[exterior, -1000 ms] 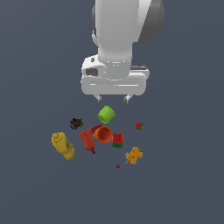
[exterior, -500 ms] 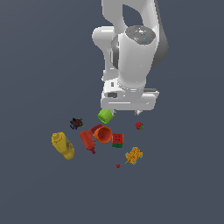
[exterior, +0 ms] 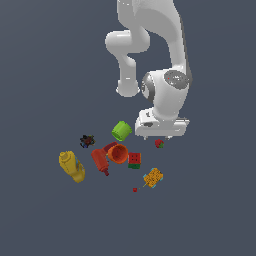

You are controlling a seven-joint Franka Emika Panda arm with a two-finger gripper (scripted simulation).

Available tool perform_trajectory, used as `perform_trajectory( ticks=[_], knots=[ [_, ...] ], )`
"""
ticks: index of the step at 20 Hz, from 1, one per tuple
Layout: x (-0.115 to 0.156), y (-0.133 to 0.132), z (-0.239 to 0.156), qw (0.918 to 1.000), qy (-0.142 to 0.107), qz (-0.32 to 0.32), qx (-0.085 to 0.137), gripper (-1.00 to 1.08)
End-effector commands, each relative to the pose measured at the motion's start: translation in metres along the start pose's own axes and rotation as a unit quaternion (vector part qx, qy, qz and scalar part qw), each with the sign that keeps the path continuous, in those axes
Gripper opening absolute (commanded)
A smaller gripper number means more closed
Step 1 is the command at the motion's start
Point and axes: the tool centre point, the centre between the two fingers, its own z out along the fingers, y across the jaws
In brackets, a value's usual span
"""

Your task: Pick up a designated object from a clutter of objects.

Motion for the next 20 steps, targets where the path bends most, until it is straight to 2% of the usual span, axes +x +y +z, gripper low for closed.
perform_trajectory(
  ticks=[1, 9, 20],
  knots=[
    [-0.01, -0.013, 0.018, 1.0, -0.001, 0.001, 0.003, 1.0],
    [-0.031, -0.037, 0.05, 1.0, -0.005, 0.002, 0.008, 1.0],
    [-0.034, -0.04, 0.064, 0.9999, -0.005, 0.002, 0.009, 1.0]
  ],
)
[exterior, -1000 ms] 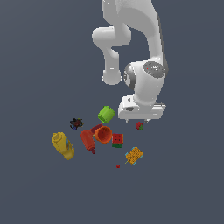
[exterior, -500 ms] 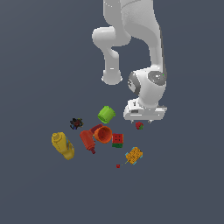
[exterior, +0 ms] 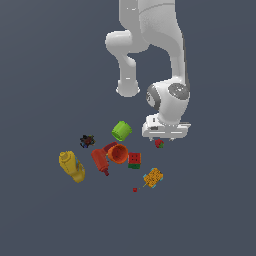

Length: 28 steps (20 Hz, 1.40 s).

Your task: Pick up a designated object from a clutter of objects.

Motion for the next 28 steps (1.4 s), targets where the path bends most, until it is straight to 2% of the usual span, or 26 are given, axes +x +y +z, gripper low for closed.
perform_trajectory(
  ticks=[1, 7, 13, 14, 28],
  knots=[
    [-0.001, 0.0, 0.008, 1.0, 0.0, 0.0, 0.0, 1.0],
    [-0.002, 0.0, 0.035, 1.0, 0.0, 0.0, 0.0, 1.0],
    [-0.001, -0.001, 0.045, 1.0, 0.0, 0.0, 0.0, 1.0],
    [-0.001, -0.001, 0.045, 1.0, 0.0, 0.0, 0.0, -1.0],
    [-0.001, 0.002, 0.041, 1.0, 0.0, 0.0, 0.0, -1.0]
  ],
)
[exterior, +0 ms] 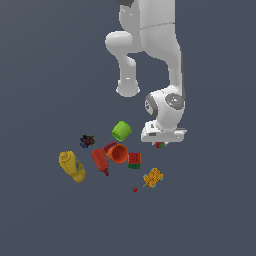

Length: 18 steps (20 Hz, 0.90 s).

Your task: Pick up a designated object from a clutter of objects.

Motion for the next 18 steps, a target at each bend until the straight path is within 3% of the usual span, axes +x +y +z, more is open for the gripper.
perform_trajectory(
  ticks=[1, 10, 18],
  knots=[
    [0.001, 0.003, -0.004, 1.0, 0.0, 0.0, 0.0, -1.0],
    [0.005, 0.033, -0.043, 1.0, 0.0, 0.0, 0.0, -1.0],
    [0.013, 0.082, -0.109, 1.0, 0.0, 0.0, 0.001, -1.0]
  ],
)
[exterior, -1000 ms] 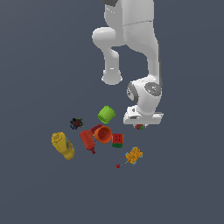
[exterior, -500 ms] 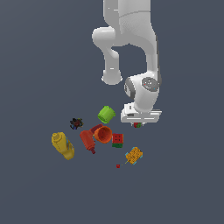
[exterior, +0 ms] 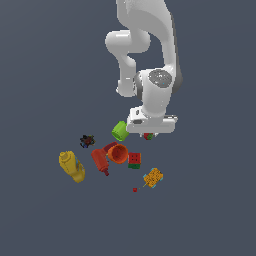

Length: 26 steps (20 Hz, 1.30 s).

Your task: Pick up a designated object from a clutter of objects.

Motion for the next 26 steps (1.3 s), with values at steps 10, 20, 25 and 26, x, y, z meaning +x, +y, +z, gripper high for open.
perform_trajectory(
  ticks=[10, 20, 25, 26],
  knots=[
    [0.014, 0.084, -0.114, 1.0, 0.0, 0.0, 0.002, -1.0],
    [0.028, 0.153, -0.206, 1.0, 0.0, 0.001, 0.001, -1.0],
    [0.035, 0.177, -0.238, 1.0, 0.0, 0.001, 0.001, -1.0],
    [0.036, 0.18, -0.243, 1.0, 0.0, 0.001, 0.0, -1.0]
  ],
)
